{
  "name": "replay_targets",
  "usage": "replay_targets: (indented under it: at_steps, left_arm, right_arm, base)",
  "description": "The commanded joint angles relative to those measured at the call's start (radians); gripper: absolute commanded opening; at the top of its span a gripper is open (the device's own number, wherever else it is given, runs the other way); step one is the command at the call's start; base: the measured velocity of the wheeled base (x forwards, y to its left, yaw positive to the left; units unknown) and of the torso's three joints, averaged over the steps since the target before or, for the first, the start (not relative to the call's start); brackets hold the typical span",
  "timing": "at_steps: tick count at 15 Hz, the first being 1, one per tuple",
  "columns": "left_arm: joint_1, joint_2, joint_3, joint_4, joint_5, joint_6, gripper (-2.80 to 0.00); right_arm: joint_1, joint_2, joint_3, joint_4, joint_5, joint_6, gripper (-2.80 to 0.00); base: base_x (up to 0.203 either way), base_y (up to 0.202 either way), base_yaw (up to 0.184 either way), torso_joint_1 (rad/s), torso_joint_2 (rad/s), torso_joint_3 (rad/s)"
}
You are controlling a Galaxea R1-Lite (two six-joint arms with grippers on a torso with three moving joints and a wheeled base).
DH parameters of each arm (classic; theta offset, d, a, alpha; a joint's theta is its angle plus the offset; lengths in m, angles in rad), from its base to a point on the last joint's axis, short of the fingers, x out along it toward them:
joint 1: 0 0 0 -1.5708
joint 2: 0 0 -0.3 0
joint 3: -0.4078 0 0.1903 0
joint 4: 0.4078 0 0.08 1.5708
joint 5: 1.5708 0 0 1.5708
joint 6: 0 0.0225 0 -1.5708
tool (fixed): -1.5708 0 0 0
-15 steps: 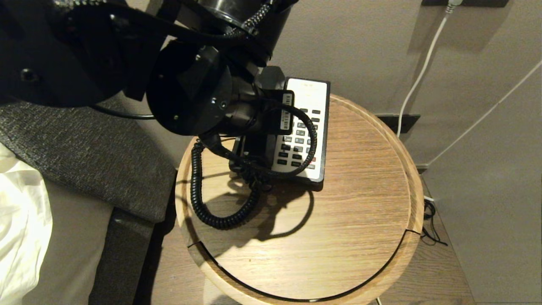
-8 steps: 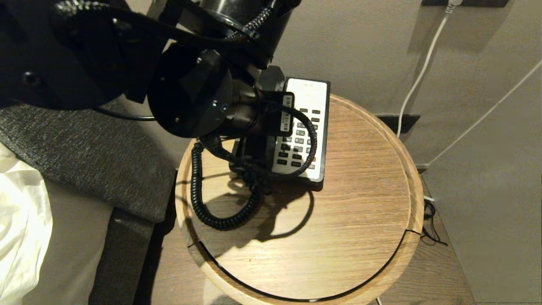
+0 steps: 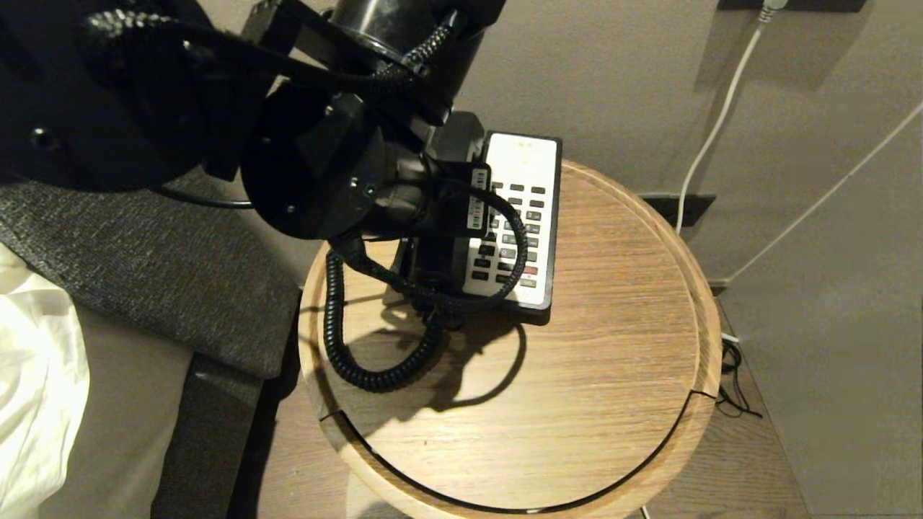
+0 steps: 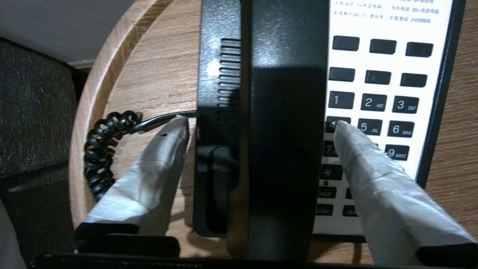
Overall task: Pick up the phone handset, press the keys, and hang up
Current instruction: Put the handset back
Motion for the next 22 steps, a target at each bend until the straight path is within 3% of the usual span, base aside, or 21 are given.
replay_targets:
  at_steps: [1,18,22]
  left_arm:
    - [0.000,-0.014,0.006,0.005,0.005,-0.002,0.00]
    - [0.052,-0.037,0.071,-0.001,0.004,0.007,0.00]
    - [-0.043,-0.062,0.033,-0.005,-0.015,-0.018,0.00]
  right_arm:
    - [0.001,0.008,-0.002,0.004,0.001,0.003,-2.80]
    - [0.001,0.033,0.001,-0.002,0.004,0.002,-2.80]
    - [0.001,0.021,0.030,0.006,0.004,0.002,-2.80]
  base:
    - [0.000,0.000,0.000,0.000,0.00,0.000]
    - [0.000,0.000,0.000,0.000,0.00,0.000]
    - [0.000,0.000,0.000,0.000,0.00,0.000]
